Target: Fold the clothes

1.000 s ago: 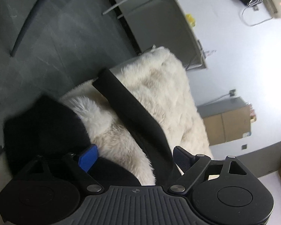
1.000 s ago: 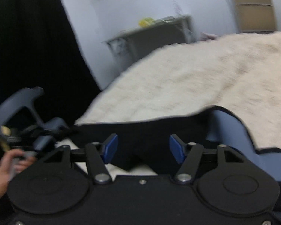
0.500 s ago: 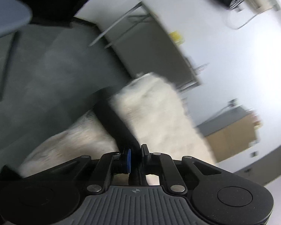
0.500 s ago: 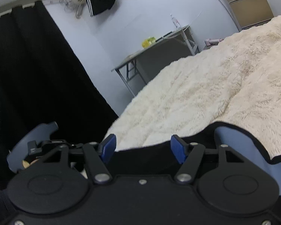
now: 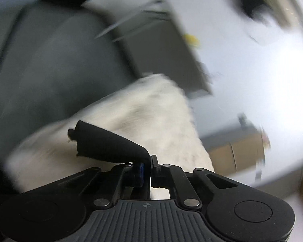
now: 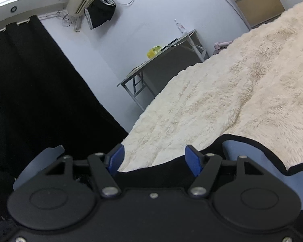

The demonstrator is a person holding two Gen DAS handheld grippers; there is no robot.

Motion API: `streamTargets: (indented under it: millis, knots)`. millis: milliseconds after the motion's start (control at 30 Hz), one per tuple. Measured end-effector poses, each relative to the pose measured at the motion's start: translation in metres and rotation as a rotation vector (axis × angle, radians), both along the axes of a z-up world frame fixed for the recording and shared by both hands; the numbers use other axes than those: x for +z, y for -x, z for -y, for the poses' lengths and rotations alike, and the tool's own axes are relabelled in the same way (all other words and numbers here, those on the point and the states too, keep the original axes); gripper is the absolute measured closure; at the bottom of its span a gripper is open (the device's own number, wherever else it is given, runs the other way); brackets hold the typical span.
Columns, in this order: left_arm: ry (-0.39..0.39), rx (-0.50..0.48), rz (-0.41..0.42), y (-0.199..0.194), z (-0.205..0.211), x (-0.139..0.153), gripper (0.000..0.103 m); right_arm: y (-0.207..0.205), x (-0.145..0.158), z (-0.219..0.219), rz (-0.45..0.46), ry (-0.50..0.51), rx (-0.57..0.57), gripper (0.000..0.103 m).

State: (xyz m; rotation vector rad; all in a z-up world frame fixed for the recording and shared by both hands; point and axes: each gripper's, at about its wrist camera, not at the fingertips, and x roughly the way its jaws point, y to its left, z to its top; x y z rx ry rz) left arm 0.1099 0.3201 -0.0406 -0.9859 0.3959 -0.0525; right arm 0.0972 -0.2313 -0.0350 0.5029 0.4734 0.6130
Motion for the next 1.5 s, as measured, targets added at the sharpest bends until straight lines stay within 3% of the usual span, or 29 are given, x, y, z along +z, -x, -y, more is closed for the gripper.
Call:
streamTargets:
  millis: [67, 167, 200, 233, 267, 300, 333, 367, 433, 500, 600, 700, 733, 800, 967, 1167, 1233, 1400, 1467, 1500]
  knots:
    - [-0.105, -0.077, 0.164, 0.006, -0.002, 0.041, 0.098, 0.000, 0.000, -0.002, -0.001, 0.009, 0.001, 0.038]
    - [-0.195, -0.036, -0.008, 0.004, -0.039, 0.031, 0.094, -0.001, -0.001, -0.005, -0.003, 0.023, 0.002, 0.038]
    - [-0.171, 0.000, -0.178, -0.001, -0.065, 0.007, 0.093, -0.001, -0.001, -0.006, -0.003, 0.027, 0.002, 0.038]
    - [-0.164, 0.018, -0.221, 0.000, -0.072, 0.000, 0.093, -0.001, -0.001, -0.006, -0.004, 0.032, 0.003, 0.038]
    - [-0.148, 0.089, -0.338, 0.007, -0.092, -0.017, 0.093, -0.001, -0.001, -0.007, -0.004, 0.036, 0.003, 0.038]
    - [-0.146, 0.116, -0.336, 0.018, -0.097, -0.019, 0.093, -0.001, -0.001, -0.008, -0.005, 0.041, 0.003, 0.038]
    - [-0.145, 0.144, -0.334, 0.029, -0.102, -0.021, 0.079, -0.001, -0.001, -0.009, -0.005, 0.045, 0.004, 0.038]
    - [-0.143, 0.170, -0.329, 0.041, -0.107, -0.023, 0.052, -0.002, -0.001, -0.010, -0.006, 0.050, 0.004, 0.038]
    - [-0.162, 0.151, -0.286, 0.058, -0.102, -0.024, 0.031, -0.002, -0.002, -0.012, -0.007, 0.059, 0.005, 0.038]
    - [-0.202, 0.116, -0.314, 0.063, -0.092, -0.027, 0.031, -0.002, -0.002, -0.014, -0.008, 0.068, 0.006, 0.038]
    - [-0.171, 0.105, -0.277, 0.073, -0.078, -0.029, 0.031, -0.003, -0.002, -0.017, -0.010, 0.081, 0.007, 0.038]
    - [-0.018, 0.041, -0.116, 0.096, -0.033, -0.037, 0.031, -0.013, -0.011, 0.002, -0.018, 0.146, -0.027, 0.038]
    - [0.053, -0.025, -0.060, 0.110, -0.003, -0.044, 0.030, -0.012, -0.009, 0.008, -0.021, 0.166, -0.056, 0.038]
    - [0.061, -0.106, -0.023, 0.120, 0.026, -0.051, 0.027, -0.006, 0.003, 0.024, -0.016, 0.221, -0.104, 0.038]
    - [-0.051, -0.183, -0.078, 0.118, 0.050, -0.057, 0.027, -0.004, 0.041, 0.095, -0.108, 0.433, -0.187, 0.038]
    - [0.004, -0.205, -0.042, 0.116, 0.035, -0.063, 0.027, 0.002, 0.037, 0.124, -0.175, 0.485, -0.192, 0.037]
    - [0.023, -0.207, -0.039, 0.132, 0.039, -0.065, 0.027, 0.004, 0.036, 0.131, -0.194, 0.500, -0.192, 0.038]
    - [0.010, -0.216, -0.023, 0.136, 0.041, -0.055, 0.027, 0.010, 0.031, 0.150, -0.242, 0.538, -0.192, 0.038]
    - [0.011, -0.222, -0.021, 0.137, 0.043, -0.054, 0.026, 0.012, 0.029, 0.157, -0.261, 0.553, -0.192, 0.048]
    - [0.014, -0.222, -0.023, 0.138, 0.044, -0.054, 0.026, 0.013, 0.028, 0.161, -0.270, 0.560, -0.192, 0.066]
